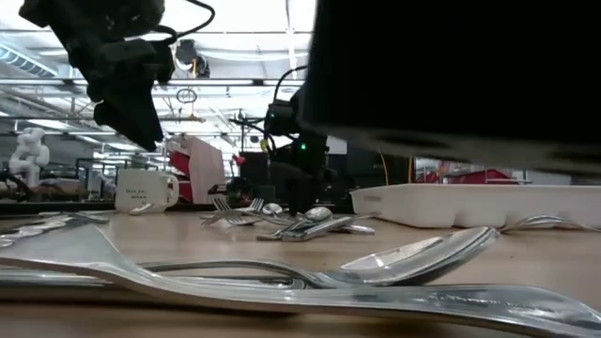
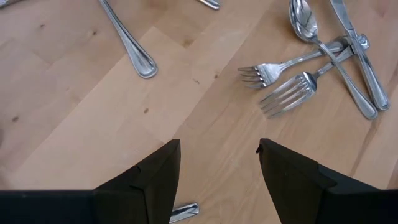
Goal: Sort silverware
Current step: Put the silver fork into the silverware tray
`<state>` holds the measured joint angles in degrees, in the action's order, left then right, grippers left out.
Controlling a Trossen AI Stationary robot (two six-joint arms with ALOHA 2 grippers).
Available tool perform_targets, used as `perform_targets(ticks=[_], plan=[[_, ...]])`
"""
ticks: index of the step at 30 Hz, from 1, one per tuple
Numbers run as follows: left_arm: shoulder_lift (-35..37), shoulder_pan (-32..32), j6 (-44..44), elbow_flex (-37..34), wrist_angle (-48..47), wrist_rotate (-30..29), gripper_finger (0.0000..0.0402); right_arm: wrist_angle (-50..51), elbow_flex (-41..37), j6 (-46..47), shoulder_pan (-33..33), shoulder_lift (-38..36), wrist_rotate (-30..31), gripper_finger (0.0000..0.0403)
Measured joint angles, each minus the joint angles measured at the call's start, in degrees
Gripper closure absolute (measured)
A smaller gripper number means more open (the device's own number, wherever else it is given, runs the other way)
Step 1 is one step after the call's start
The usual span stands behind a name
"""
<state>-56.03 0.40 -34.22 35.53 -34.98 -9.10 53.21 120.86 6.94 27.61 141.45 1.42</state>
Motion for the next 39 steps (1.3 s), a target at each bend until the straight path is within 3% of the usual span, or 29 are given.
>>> perform_targets(ticks=[8, 18, 28, 32, 39], plan=[[-0.11, 0.00, -0.02, 0.00, -0.02, -0.18, 0.0179, 0.36, 0.17, -12.14, -0.33, 0.07, 1.28, 0.0266], [-0.11, 0.00, -0.02, 0.00, -0.01, -0.20, 0.0179, 2.06, 0.22, -33.20, -1.39, 0.07, 4.86, 0.0335], [-0.11, 0.00, -1.99, 0.00, 0.00, -1.18, 0.0179, 2.76, 1.00, -33.09, -1.46, -0.38, 5.63, 0.0352], [-0.11, 0.02, -3.02, 0.00, 0.04, -2.74, 0.0178, 3.98, 4.43, -31.60, -1.42, -0.68, 4.54, 0.0395], [-0.11, 0.00, -3.04, 0.00, 0.11, -3.15, 0.0178, 4.26, 8.66, -27.20, -1.33, -0.76, 4.23, 0.0394]])
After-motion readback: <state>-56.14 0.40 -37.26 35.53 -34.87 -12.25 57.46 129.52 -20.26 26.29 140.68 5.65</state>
